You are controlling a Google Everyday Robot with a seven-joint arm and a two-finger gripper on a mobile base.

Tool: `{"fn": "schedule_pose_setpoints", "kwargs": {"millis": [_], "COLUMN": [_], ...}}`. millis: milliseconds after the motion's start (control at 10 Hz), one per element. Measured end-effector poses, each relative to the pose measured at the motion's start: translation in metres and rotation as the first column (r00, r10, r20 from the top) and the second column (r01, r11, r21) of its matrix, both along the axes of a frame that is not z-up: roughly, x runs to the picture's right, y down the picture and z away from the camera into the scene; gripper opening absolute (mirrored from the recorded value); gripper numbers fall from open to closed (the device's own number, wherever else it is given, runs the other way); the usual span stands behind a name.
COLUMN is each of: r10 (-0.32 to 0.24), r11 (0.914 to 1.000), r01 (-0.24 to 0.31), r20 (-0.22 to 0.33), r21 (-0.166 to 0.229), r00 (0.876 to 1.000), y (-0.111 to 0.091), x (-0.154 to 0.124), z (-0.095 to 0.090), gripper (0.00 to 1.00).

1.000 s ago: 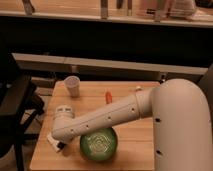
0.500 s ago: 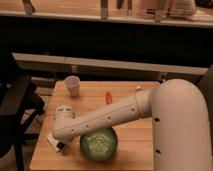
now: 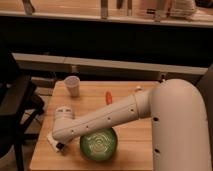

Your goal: Place the eraser on the white sponge

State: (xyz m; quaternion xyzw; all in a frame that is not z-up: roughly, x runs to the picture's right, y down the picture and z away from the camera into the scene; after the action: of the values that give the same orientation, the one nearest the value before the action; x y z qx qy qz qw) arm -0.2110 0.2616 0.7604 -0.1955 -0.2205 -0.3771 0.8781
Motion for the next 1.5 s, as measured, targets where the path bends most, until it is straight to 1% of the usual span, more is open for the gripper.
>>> {"fn": "schedule_pose_setpoints", "kwargs": {"millis": [200,300,600,700,800,1300,1500], "r10": [0.001,0.005,0.022,0.023,0.025,0.044,0.054], "r11": [1.0000,1.0000,0.9998,0.9997,0.9997,0.9990,0.9985], "r01": [-0.001,-0.005,-0.022,-0.023,-0.025,-0.044,-0.054], "r20": [0.002,0.003,0.000,0.001,0.003,0.001,-0.001], "r21": [0.000,0.000,0.001,0.002,0.004,0.009,0.011], "r00": [1.000,1.000,1.000,1.000,1.000,0.999,0.999], "y": [0.0008,0.0019,0.0019,0.0026,0.0024,0.0014,0.0002], "x": [-0.0008,-0.0011,-0.0003,-0.0004,-0.0015,-0.0047,-0.0044], "z": [0.0015,0.0018,0.0036,0.0037,0.0035,0.0062,0.0072], "gripper": [0.07,0.11,0.12,0.13,0.19,0.20,0.27]}}
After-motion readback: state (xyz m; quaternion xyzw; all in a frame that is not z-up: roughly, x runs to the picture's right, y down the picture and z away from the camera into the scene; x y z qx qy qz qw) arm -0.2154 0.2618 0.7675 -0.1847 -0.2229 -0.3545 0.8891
